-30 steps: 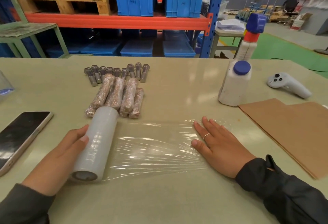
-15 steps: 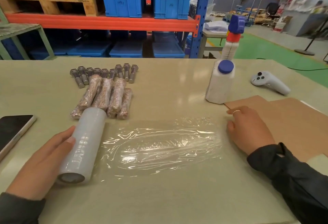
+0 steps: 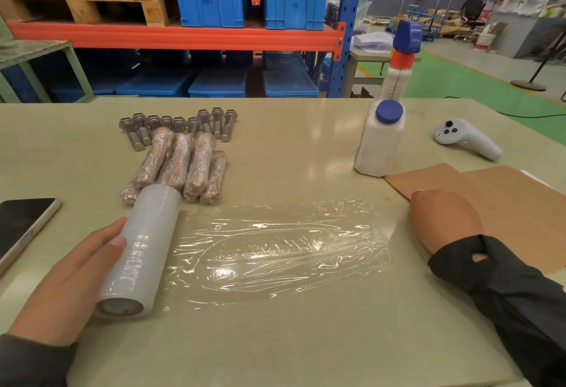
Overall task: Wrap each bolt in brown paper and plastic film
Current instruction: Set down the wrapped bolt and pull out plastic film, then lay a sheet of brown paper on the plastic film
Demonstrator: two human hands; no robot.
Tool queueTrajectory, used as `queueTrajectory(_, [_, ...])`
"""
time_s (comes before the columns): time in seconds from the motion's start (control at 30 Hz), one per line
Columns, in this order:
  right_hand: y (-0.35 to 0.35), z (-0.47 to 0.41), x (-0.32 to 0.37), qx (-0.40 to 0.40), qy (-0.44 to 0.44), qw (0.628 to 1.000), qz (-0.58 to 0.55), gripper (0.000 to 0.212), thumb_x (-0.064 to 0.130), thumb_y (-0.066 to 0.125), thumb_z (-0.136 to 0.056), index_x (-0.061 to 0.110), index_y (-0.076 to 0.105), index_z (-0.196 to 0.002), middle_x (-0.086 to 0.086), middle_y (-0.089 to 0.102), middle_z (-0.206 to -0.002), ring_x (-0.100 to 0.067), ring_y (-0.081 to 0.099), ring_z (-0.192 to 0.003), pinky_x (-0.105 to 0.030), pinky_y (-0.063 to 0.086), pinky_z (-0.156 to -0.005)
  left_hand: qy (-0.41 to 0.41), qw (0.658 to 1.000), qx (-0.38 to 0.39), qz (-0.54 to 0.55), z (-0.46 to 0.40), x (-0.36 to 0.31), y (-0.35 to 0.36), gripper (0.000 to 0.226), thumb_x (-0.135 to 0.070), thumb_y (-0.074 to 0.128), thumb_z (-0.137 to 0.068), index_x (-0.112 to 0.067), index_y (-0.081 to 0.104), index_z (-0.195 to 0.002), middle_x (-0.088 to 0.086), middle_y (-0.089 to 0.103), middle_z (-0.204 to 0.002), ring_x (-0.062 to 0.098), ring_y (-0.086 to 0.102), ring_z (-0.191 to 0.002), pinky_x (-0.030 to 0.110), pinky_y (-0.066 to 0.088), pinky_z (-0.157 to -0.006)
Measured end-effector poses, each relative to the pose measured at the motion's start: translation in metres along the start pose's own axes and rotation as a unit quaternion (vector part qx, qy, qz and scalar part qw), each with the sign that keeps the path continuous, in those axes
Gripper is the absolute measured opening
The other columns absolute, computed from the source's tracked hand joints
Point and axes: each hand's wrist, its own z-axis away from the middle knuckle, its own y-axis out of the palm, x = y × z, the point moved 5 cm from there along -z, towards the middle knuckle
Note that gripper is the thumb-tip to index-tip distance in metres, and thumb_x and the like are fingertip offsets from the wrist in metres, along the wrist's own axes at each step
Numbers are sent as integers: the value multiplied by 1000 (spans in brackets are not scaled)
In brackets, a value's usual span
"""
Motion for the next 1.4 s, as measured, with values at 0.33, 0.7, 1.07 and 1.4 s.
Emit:
queueTrajectory(0.33, [-20,6,-8,-28,65,997,4,16,3,46,-88,12,39,-77,-2,34,-60,-18,39,-58,-25,33,-56,-13,1000,-16,-19,-8,16,-7,38,-16,31,-100,-16,39,-137,11,40,-142,31,34,-133,49,21,-113])
queueTrajectory(0.7, [-80,62,36,-272,-94,946,-148,7,9,62,-82,10,56,-79,-4,51,-66,-33,54,-58,-33,43,-47,-13,996,-88,-13,-5,23,-25,23,-51,53,-74,-57,63,-94,-21,67,-103,8,60,-96,40,43,-88])
queueTrajectory(1.07, [-74,129,157,-391,-453,782,-173,25,4,46,-70,17,67,-69,3,57,-61,-16,53,-50,-25,41,-39,31,996,-75,21,6,12,-19,39,-65,56,-53,-57,65,-91,-22,65,-107,13,58,-105,42,40,-99])
queueTrajectory(1.4, [-66,118,150,-354,-532,745,-190,25,4,47,-78,14,69,-74,1,63,-66,-18,59,-55,-27,45,-42,38,996,-86,-7,5,18,-22,46,-70,54,-57,-57,62,-101,-23,64,-109,15,58,-107,45,40,-99])
